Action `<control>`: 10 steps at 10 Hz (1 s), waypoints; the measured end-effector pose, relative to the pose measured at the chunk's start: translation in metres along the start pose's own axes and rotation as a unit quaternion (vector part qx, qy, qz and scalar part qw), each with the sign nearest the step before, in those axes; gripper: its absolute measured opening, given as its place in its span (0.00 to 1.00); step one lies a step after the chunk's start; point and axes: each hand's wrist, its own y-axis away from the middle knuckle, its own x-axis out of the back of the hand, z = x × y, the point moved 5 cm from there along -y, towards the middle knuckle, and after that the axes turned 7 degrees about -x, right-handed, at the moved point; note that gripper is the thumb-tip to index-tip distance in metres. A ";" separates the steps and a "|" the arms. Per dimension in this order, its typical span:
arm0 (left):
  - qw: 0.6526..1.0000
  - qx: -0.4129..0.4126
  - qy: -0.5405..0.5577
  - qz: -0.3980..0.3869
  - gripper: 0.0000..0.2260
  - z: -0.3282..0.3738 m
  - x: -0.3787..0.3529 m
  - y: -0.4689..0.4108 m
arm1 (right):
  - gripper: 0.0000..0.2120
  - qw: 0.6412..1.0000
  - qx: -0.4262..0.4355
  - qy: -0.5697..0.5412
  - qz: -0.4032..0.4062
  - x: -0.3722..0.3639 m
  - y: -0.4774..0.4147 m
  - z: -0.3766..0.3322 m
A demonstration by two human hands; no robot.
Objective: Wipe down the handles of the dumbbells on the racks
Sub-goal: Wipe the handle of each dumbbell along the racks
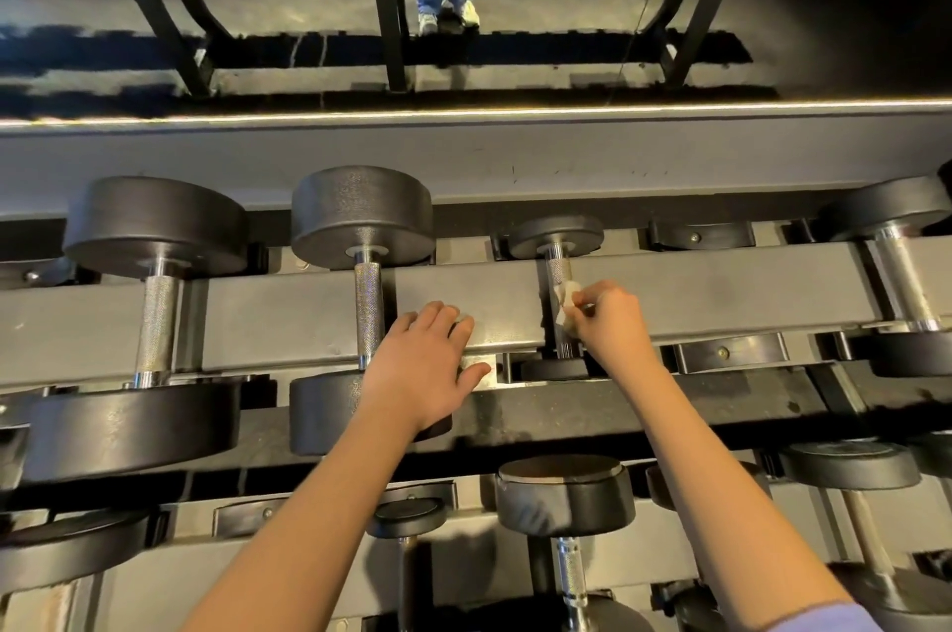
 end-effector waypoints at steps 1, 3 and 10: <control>1.000 0.000 0.005 -0.002 0.28 0.000 0.001 0.000 | 0.09 1.000 0.019 0.008 0.013 -0.001 -0.002 -0.001; 1.000 0.005 0.002 -0.007 0.29 0.000 0.000 0.000 | 0.05 0.993 0.042 -0.071 0.089 0.013 -0.034 -0.025; 1.000 0.006 -0.007 -0.001 0.28 0.000 -0.001 -0.001 | 0.07 0.998 0.037 -0.036 0.031 0.007 -0.011 -0.013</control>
